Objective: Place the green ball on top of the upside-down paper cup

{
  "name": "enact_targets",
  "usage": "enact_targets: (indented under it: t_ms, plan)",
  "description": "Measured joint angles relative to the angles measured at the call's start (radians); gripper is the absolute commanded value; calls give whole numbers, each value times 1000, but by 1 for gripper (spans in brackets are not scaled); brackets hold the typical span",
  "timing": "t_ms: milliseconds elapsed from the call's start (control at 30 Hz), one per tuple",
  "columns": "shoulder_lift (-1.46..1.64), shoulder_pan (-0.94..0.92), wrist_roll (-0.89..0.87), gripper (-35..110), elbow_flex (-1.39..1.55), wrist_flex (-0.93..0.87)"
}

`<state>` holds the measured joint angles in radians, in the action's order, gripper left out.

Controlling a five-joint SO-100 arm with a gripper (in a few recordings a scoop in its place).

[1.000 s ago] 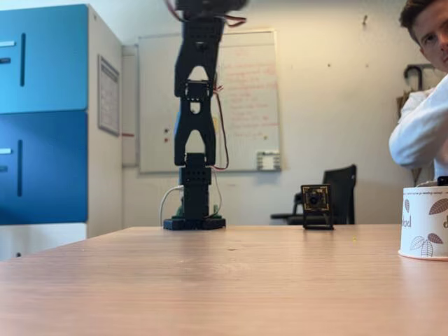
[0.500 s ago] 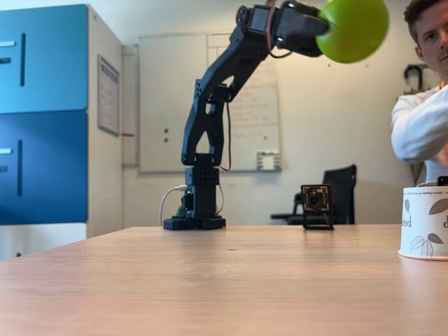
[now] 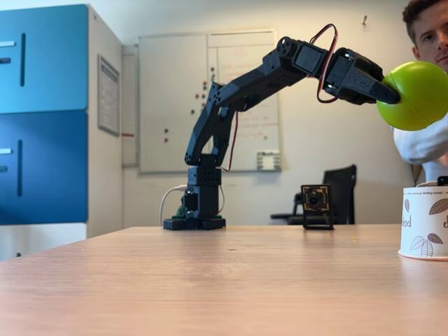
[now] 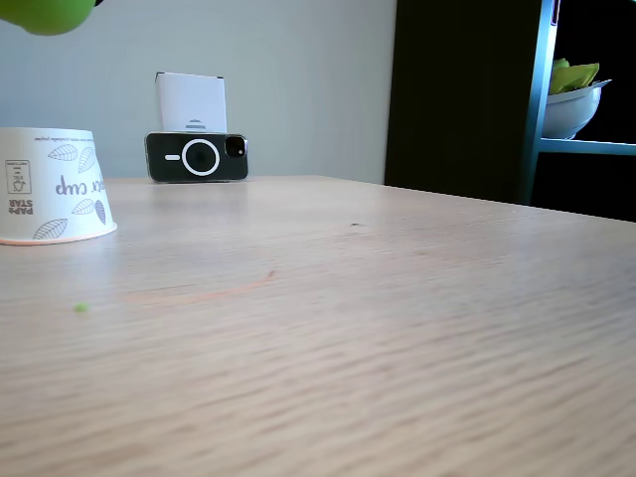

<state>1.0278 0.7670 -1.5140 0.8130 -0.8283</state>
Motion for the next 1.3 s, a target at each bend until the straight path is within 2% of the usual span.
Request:
enact_targets:
  t_ms: [867,1300]
  plan:
    - [-166,-2,-3,22,-9,58]
    - [-167,-2,-9,30,-15,11]
